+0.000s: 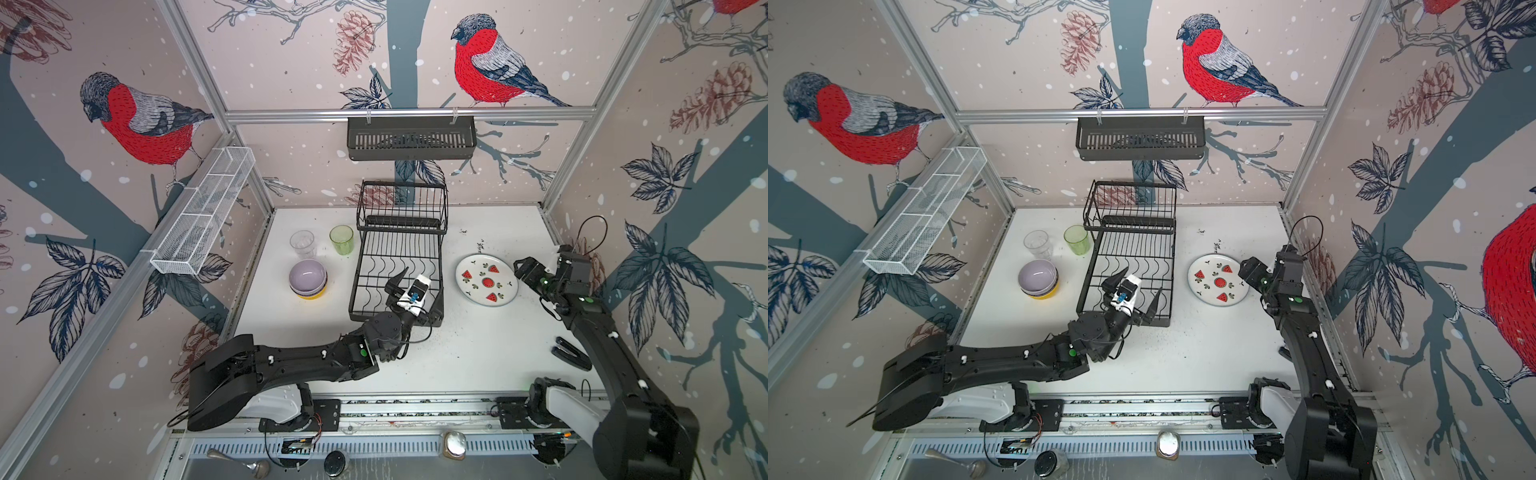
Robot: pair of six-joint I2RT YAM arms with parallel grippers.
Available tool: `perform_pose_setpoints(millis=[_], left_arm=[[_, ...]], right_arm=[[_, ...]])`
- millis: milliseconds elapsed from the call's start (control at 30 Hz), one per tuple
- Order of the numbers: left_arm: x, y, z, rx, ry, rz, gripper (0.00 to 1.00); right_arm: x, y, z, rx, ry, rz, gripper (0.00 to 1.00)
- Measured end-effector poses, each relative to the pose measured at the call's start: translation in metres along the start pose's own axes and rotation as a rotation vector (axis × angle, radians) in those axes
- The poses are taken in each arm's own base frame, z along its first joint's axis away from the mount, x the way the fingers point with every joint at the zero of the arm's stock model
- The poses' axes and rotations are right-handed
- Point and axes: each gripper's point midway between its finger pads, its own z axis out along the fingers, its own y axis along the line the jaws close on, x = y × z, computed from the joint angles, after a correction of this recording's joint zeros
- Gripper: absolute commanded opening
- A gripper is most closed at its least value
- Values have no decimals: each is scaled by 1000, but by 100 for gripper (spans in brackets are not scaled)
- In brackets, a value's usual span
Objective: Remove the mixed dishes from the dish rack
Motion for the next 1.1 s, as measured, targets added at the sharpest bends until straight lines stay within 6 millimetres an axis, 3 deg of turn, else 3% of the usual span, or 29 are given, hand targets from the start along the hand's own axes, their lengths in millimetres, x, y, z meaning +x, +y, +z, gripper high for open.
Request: perform_pose_setpoints(millis=[167, 233, 300, 333, 467, 600, 700, 833, 1100], left_arm=[[-5, 59, 13, -123, 45, -58, 98], [0, 91, 13, -198, 75, -72, 98], [5, 126, 6, -280, 85, -89, 98], [10, 143, -1, -324, 84, -101, 98], [41, 200, -29, -486, 103, -97, 98], [90, 247, -52, -652, 185, -67, 98], [119, 262, -60, -703, 233, -53, 98], [147, 278, -65, -752, 283, -16, 98], [175, 308, -73, -815, 308, -50, 98]], right_arm=[[-17, 26, -19, -101, -134, -93, 87], [-21, 29, -23, -123, -175, -128, 87], [-25, 33, -24, -148, -222, -150, 100], [-25, 33, -25, -157, -249, -168, 99], [-16, 17, -20, -132, -352, -200, 99], [-18, -5, -19, -60, -465, -223, 100], [-27, -15, -21, -8, -554, -254, 99], [-22, -38, -18, 77, -601, -256, 99], [-12, -60, -40, 157, -720, -274, 100]])
